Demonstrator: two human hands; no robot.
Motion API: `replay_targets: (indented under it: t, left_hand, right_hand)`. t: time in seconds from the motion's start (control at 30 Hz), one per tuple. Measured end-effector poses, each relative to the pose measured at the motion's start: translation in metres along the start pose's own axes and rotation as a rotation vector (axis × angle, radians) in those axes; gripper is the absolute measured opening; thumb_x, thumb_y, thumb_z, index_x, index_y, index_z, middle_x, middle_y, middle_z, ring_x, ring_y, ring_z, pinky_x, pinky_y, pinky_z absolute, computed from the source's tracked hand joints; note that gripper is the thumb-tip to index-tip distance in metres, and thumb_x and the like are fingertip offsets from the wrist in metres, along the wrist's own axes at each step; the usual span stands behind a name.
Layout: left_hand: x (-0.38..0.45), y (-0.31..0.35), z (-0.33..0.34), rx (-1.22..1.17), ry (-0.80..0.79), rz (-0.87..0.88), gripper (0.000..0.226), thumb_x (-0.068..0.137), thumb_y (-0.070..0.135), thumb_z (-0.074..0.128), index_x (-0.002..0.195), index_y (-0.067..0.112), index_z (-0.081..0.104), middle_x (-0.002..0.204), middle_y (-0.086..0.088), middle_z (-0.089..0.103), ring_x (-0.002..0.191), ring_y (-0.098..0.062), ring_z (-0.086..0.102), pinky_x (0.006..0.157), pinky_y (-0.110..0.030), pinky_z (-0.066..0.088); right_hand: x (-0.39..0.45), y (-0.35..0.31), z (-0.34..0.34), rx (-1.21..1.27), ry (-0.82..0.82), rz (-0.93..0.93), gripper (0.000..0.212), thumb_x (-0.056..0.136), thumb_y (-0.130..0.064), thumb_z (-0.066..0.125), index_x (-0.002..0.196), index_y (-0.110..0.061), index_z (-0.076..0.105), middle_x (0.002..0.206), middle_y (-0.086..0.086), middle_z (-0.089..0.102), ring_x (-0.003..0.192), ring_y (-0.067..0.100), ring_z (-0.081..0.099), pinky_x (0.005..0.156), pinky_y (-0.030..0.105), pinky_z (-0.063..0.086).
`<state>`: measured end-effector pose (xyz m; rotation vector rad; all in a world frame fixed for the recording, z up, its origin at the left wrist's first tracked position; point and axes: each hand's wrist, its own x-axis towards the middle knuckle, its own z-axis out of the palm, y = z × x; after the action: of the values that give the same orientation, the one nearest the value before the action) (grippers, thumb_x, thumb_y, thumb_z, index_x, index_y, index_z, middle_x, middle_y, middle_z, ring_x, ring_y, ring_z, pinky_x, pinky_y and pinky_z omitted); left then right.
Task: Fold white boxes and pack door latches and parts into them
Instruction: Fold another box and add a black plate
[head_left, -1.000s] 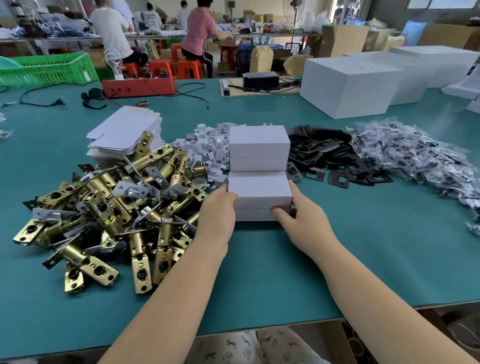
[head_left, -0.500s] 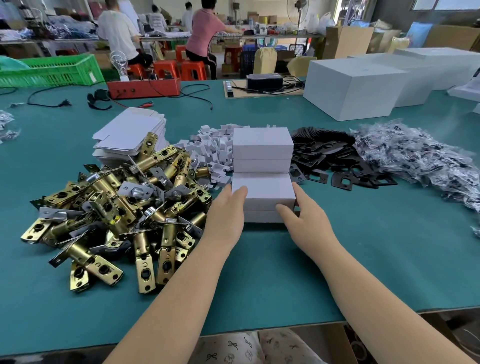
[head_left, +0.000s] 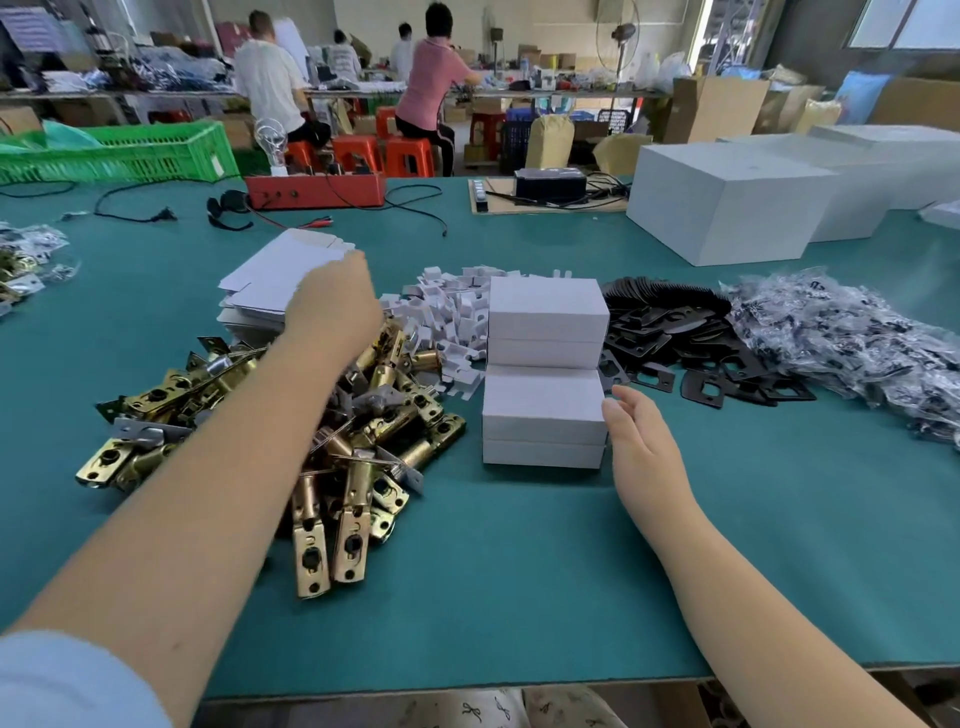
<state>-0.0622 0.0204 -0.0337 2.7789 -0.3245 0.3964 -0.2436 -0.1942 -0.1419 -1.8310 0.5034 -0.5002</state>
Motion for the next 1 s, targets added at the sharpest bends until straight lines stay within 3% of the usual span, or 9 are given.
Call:
replay_targets:
  t: [0.17,0.27,0.5,0.57,0.63,0.8,0.93,1.0]
  left_hand:
    - [0.024,-0.033,0.007,0.286,-0.138,-0.256,0.037,0.093,0.013,0.051,0.128,0.000,0.049,0.130,-0.023,0.053,0.122,-0.040,0.047,0.093,-0.043,0.040]
    - [0.026,-0.033,0.014,0.303,-0.118,-0.244,0.024,0.090,0.003,0.054,0.113,0.004,0.061,0.113,-0.017,0.062,0.106,-0.035,0.058,0.073,-0.037,0.041]
    - [0.025,-0.021,-0.004,0.314,0.016,-0.191,0.018,0.088,-0.004,0.054,0.103,0.002,0.063,0.104,-0.018,0.062,0.101,-0.036,0.060,0.067,-0.035,0.039]
    - [0.019,-0.011,-0.011,0.300,0.071,-0.164,0.011,0.087,-0.005,0.056,0.087,0.005,0.059,0.082,-0.013,0.055,0.088,-0.035,0.057,0.060,-0.030,0.037]
    - [0.010,0.000,-0.017,0.275,0.099,-0.144,0.020,0.086,-0.007,0.054,0.073,0.007,0.048,0.066,-0.009,0.041,0.075,-0.030,0.048,0.054,-0.030,0.033]
    - [-0.021,0.010,-0.018,0.091,0.247,-0.011,0.018,0.089,-0.005,0.049,0.078,0.008,0.045,0.070,-0.011,0.044,0.071,-0.032,0.044,0.057,-0.035,0.034]
    - [-0.049,0.009,-0.020,-0.226,0.455,0.065,0.029,0.094,0.004,0.042,0.066,0.001,0.048,0.056,-0.009,0.037,0.059,-0.023,0.033,0.048,-0.033,0.017]
    - [-0.065,0.011,-0.017,-0.501,0.477,0.046,0.029,0.097,0.012,0.047,0.076,0.004,0.066,0.062,-0.006,0.054,0.057,-0.015,0.045,0.053,-0.030,0.032]
  right_hand:
    - [0.004,0.003,0.002,-0.024,0.013,-0.010,0.038,0.099,-0.038,0.039,0.133,-0.023,0.047,0.104,-0.031,0.046,0.094,-0.018,0.044,0.073,0.008,0.032]
    - [0.004,0.004,0.001,-0.017,0.011,-0.005,0.033,0.100,-0.037,0.039,0.127,-0.024,0.050,0.108,-0.028,0.050,0.099,-0.012,0.046,0.075,0.009,0.032]
    - [0.004,0.004,0.001,-0.026,0.007,-0.024,0.020,0.100,-0.034,0.039,0.115,-0.028,0.051,0.104,-0.026,0.052,0.095,-0.012,0.046,0.072,0.010,0.033]
    - [0.004,0.003,0.000,-0.024,0.017,-0.036,0.019,0.100,-0.033,0.039,0.114,-0.027,0.051,0.103,-0.025,0.052,0.094,-0.011,0.047,0.072,0.010,0.033]
    - [0.003,0.003,0.000,-0.026,0.017,-0.047,0.018,0.100,-0.032,0.039,0.113,-0.027,0.051,0.103,-0.024,0.053,0.095,-0.010,0.047,0.072,0.010,0.033]
    - [0.000,0.002,-0.002,-0.035,0.042,-0.089,0.015,0.099,-0.029,0.042,0.110,-0.026,0.051,0.104,-0.018,0.054,0.096,-0.003,0.050,0.073,0.012,0.034]
    - [-0.005,-0.001,-0.002,-0.042,0.112,-0.149,0.021,0.094,-0.034,0.046,0.114,-0.026,0.049,0.104,-0.012,0.052,0.099,0.008,0.049,0.085,0.024,0.036]
    - [-0.010,-0.004,-0.001,-0.049,0.148,-0.185,0.041,0.085,-0.042,0.042,0.120,-0.021,0.049,0.108,-0.010,0.049,0.105,0.011,0.047,0.091,0.028,0.036]
